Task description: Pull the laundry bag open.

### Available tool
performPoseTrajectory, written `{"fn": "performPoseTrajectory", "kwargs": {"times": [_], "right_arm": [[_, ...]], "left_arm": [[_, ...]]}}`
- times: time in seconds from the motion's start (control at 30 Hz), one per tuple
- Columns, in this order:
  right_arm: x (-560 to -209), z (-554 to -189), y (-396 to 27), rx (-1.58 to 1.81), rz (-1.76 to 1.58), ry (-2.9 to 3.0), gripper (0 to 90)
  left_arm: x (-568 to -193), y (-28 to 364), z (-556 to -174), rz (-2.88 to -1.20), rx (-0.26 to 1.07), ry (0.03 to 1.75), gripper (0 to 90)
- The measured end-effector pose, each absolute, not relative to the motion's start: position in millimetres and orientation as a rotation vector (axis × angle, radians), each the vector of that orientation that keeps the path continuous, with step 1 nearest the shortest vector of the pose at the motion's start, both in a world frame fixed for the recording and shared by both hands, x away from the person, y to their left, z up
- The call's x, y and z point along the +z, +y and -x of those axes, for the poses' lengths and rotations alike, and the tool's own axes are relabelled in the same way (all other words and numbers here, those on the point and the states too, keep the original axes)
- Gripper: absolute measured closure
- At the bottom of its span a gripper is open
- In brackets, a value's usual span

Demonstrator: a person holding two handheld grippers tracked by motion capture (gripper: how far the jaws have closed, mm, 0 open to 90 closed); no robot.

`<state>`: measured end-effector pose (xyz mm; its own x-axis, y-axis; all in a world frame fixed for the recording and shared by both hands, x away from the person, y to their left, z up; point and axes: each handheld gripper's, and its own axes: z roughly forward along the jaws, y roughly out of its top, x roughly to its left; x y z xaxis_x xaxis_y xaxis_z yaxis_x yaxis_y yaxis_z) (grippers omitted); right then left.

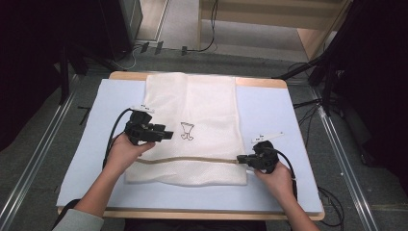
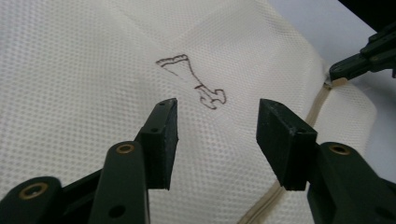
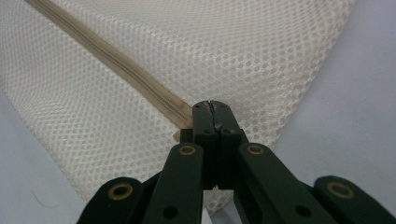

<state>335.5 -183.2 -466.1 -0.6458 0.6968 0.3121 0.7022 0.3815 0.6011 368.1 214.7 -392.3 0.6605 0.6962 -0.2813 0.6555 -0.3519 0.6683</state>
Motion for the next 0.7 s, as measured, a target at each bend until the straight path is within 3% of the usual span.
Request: {"fn": "performPoseTrajectory", "kwargs": {"times": [0.27,0.5,0.7], "right_arm": [[-460,-330,-177,-1.199,1.259,-2.635,90.0],[-460,-328,-188,-1.19,1.277,-2.686,90.0],[-467,-328,-188,-1.177,1.254,-2.724,90.0]], "left_arm": [[-394,182,-361,-2.13,0.03,0.956,53.8],[-402,143,-359,-2.168,-0.053,0.861,64.1],[-408,122,-358,-2.187,-0.097,0.836,66.7]]}}
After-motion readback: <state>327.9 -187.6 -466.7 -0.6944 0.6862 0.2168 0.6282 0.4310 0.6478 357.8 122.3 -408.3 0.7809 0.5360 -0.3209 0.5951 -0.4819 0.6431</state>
